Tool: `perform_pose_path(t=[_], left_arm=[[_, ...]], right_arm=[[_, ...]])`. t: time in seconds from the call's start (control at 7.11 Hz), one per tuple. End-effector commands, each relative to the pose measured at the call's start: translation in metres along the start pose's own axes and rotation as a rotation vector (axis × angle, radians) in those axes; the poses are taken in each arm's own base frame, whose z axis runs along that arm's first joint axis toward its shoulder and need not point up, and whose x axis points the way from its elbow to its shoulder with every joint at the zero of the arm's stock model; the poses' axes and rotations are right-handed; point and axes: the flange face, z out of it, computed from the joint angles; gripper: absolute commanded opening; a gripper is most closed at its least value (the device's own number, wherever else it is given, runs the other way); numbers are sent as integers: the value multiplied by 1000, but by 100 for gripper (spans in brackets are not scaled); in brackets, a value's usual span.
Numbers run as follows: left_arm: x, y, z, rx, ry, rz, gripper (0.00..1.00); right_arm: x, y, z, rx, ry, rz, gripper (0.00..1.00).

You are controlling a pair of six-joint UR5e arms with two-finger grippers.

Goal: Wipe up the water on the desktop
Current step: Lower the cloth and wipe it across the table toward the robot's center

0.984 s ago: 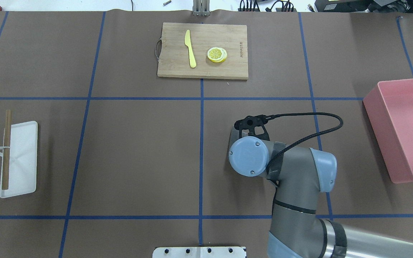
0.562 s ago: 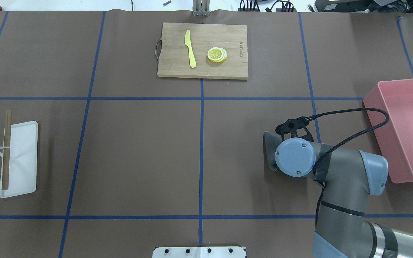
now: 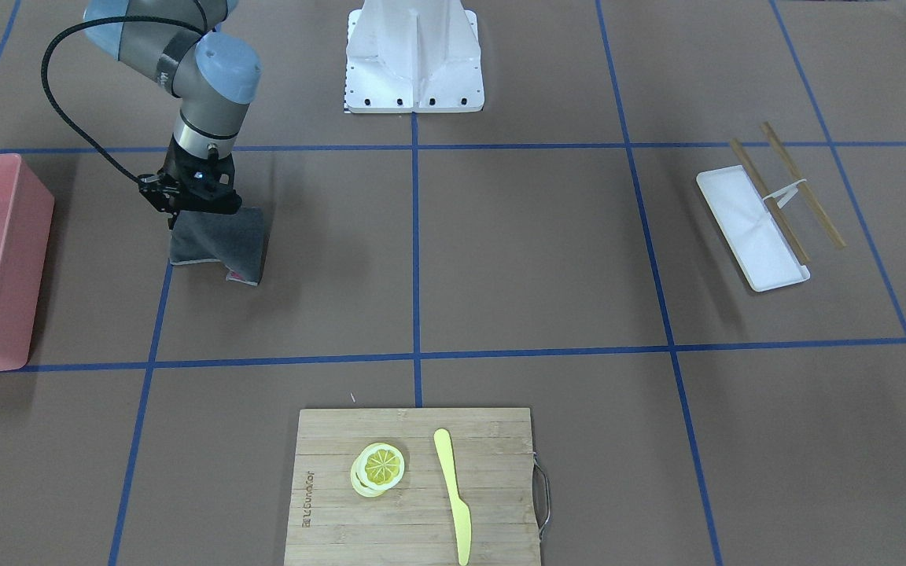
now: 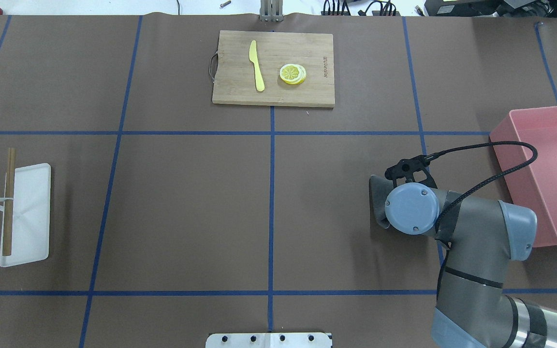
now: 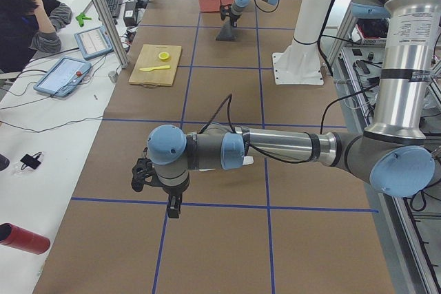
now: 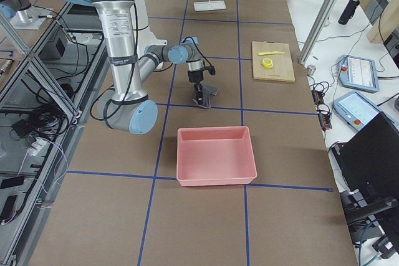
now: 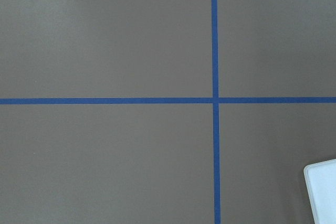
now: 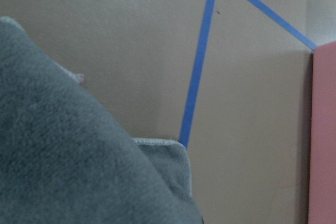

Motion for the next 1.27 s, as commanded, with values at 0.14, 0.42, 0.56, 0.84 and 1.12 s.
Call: perform_pose_path(t=[0.14, 0.42, 0.56, 0.84, 1.12], left_arm=[[-3, 0, 3, -6, 1, -6, 98], [-2, 0, 2, -5, 1, -5, 98], [-2, 0, 2, -5, 1, -5, 98], [-2, 0, 2, -5, 1, -5, 98], [-2, 0, 2, -5, 1, -5, 98]], right_arm=[[-82, -48, -64, 88, -175, 121, 0], [-138, -76, -84, 139, -312, 241, 0], [-167, -96, -108, 142, -360, 348, 0], [-193, -100, -147, 132, -441, 486, 0], [-186, -90, -128, 115, -417, 512, 0]])
